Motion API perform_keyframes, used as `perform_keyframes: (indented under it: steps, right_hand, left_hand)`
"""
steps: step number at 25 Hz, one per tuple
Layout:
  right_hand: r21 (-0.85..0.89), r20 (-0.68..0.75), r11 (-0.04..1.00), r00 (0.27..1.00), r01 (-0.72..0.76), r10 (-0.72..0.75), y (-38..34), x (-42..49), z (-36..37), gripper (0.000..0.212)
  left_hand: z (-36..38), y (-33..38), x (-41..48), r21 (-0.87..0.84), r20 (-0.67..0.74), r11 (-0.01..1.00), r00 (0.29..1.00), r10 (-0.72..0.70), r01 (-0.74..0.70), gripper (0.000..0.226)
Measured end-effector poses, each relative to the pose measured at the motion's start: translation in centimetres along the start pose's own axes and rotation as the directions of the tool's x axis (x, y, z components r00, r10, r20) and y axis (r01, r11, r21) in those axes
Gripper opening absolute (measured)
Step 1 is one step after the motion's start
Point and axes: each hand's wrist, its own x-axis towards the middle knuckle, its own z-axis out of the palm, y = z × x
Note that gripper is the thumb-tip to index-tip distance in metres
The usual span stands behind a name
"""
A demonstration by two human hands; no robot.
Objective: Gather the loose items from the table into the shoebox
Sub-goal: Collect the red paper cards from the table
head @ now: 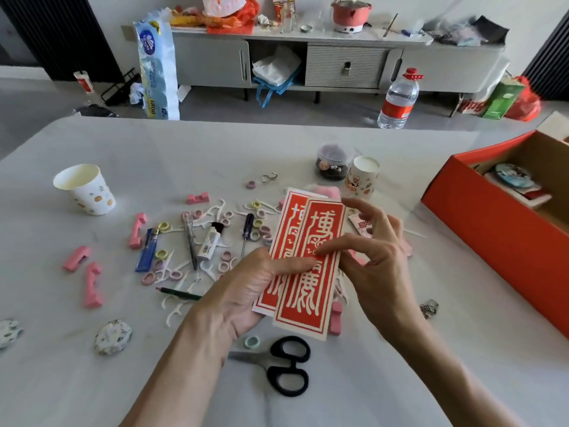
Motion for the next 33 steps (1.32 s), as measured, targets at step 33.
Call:
perform_keyframes:
  steps: [33]
  right_hand:
    - [0.538, -0.112, 0.828, 0.96, -0.159, 0.257, -1.4, 0.5, -0.5, 0.04]
  left_hand:
    - [2.3, -1.8, 1.9, 0.834, -0.102, 0.54, 0.928, 0.359, -0.117, 0.038]
